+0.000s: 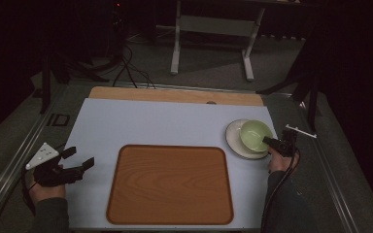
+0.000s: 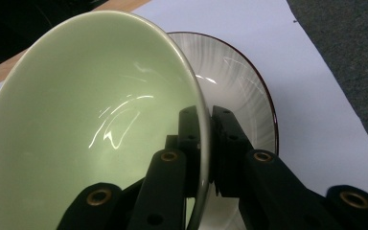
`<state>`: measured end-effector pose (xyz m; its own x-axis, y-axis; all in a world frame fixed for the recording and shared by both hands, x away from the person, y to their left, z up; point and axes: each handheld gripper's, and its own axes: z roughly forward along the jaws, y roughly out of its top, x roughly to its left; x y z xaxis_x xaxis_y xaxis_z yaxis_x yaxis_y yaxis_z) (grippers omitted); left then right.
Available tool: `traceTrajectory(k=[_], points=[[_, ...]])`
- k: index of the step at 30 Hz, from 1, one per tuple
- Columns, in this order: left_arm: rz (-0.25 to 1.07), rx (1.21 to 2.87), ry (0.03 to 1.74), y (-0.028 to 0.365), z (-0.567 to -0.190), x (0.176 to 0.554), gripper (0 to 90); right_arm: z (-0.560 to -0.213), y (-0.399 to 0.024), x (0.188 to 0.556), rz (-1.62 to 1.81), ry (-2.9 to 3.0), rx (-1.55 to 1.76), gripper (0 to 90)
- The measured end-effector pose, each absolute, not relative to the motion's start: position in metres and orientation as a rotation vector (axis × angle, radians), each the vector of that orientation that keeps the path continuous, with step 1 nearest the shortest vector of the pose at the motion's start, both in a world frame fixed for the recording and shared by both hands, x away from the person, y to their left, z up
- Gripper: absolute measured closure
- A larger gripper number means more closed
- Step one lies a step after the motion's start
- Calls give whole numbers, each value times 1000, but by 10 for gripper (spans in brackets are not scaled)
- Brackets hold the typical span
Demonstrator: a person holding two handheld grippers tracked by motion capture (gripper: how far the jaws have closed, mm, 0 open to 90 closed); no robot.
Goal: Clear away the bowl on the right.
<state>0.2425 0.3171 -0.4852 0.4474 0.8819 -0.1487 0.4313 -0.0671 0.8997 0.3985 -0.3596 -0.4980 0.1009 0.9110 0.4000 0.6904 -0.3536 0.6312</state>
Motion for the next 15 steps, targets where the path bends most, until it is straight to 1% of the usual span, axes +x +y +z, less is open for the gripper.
traceTrajectory(k=[15], points=[[556,1682,1150,317,-485,242,156,-484,-353,395,1163,1618,2050,835]])
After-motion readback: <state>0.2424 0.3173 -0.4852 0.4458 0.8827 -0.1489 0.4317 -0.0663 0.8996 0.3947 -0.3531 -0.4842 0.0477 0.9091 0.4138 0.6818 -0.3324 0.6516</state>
